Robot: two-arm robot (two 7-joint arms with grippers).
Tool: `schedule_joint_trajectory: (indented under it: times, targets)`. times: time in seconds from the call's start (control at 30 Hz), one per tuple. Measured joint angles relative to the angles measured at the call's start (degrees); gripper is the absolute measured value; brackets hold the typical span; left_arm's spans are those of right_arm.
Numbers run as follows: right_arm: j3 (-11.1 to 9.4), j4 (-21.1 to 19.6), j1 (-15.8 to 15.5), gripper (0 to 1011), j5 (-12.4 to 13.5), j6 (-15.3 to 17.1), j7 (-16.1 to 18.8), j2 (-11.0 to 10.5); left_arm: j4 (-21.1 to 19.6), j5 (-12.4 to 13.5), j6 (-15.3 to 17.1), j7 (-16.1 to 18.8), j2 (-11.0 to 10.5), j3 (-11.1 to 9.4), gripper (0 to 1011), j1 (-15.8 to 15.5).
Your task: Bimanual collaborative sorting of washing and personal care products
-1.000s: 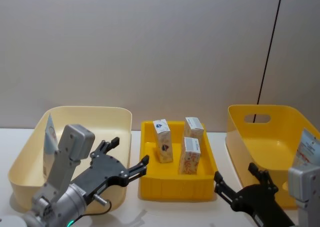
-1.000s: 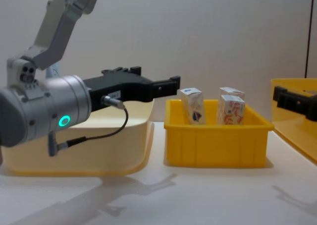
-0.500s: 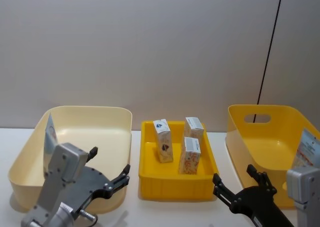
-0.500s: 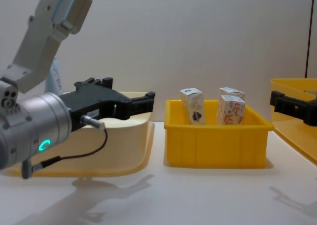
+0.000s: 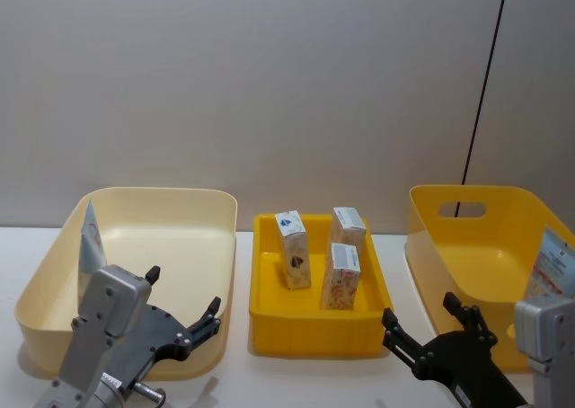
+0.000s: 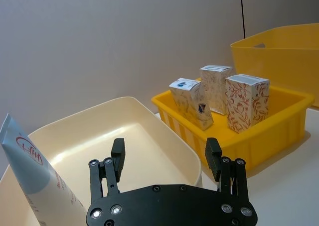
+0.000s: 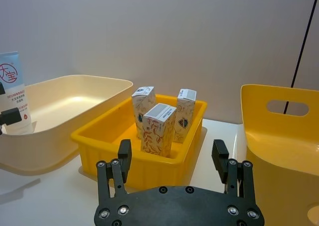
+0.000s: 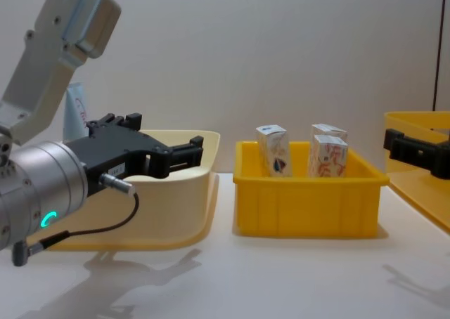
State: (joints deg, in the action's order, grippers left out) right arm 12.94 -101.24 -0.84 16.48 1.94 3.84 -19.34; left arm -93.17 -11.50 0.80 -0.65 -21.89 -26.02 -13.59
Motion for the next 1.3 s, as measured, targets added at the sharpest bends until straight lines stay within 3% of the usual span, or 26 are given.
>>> schedule_joint_trajectory:
  times: [1.3]
  targets:
    - [0.00, 0.02, 0.00, 1001, -0.01, 0.01, -0.02, 0.00, 0.00, 0.01, 0.00, 0.03, -0.01, -0.01, 1002, 0.01]
